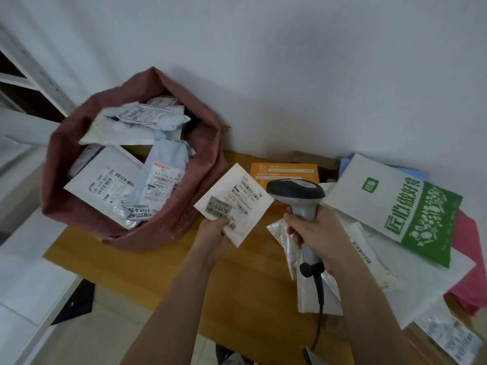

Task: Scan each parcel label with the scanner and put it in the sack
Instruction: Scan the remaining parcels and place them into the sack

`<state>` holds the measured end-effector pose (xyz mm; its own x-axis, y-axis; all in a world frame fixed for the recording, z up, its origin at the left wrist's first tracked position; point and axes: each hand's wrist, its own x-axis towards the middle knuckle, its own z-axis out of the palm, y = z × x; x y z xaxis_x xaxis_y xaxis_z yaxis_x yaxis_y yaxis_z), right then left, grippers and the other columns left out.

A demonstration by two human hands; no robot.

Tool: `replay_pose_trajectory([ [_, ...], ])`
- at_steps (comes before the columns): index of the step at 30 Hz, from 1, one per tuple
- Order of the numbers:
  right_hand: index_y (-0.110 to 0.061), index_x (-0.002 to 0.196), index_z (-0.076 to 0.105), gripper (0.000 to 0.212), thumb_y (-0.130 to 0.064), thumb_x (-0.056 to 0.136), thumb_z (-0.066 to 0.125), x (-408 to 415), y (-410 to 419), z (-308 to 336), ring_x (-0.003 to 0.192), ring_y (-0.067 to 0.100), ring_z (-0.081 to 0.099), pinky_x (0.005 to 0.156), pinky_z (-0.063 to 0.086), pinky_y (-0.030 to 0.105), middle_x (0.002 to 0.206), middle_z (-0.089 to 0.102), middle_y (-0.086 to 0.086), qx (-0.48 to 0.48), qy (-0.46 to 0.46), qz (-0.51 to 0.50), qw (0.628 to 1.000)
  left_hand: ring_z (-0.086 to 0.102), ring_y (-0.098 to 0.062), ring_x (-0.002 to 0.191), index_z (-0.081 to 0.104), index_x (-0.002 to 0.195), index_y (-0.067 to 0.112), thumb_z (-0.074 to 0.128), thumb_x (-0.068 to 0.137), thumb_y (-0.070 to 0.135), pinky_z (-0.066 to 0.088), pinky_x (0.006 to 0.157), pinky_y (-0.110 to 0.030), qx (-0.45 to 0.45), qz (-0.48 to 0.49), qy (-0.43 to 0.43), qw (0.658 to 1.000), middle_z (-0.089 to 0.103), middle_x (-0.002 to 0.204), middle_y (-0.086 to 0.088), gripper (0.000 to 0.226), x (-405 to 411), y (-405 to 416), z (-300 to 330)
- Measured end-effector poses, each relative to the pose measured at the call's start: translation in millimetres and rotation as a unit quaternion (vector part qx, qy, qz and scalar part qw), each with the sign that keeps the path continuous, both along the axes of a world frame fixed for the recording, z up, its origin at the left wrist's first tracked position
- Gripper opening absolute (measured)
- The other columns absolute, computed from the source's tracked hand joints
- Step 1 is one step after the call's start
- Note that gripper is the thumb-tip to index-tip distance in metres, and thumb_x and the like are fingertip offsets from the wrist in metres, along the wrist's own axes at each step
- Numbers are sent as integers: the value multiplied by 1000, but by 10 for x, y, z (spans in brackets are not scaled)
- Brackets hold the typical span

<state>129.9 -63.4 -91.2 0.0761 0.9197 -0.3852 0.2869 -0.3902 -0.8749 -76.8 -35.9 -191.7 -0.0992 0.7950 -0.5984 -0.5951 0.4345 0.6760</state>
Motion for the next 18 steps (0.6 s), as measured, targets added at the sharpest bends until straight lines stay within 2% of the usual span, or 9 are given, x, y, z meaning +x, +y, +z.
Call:
replay_pose_trajectory([
  [2,-12,85,61,11,-21,89,67,-41,-29,65,47,3,57,49,48,15,63,65,0,8,1,-1,1000,70,-26,98,54,124,5,46,94,-11,60,67,-37,23,16,-33,999,65,119,-15,35,-23,-4,90],
  [5,-11,87,62,13,-23,89,67,-95,-45,156,51,5,58,53,50,17,65,65,1,25,-13,10,1000,71,-25,98,55,126,4,49,94,-8,60,67,-37,43,28,-38,998,65,122,-16,35,-76,16,194],
  [9,-10,90,62,14,-24,90,67,-171,-67,237,51,5,57,52,50,17,66,65,2,41,2,5,999,66,-28,107,54,128,5,48,95,-7,59,78,-42,62,40,-57,996,64,124,-17,36,-173,51,341],
  [13,-9,91,62,16,-24,90,67,-282,-72,294,47,3,57,49,47,15,65,64,1,49,29,-13,998,65,-32,104,52,125,5,47,93,-10,60,72,-40,72,75,-120,987,64,120,-18,36,-259,30,488],
  [18,-13,83,64,14,-25,89,68,-393,-38,316,47,4,57,51,48,18,67,69,1,93,14,-31,995,63,-36,106,57,113,4,46,92,-13,47,97,-52,69,97,-213,970,67,113,-22,30,-255,71,611],
])
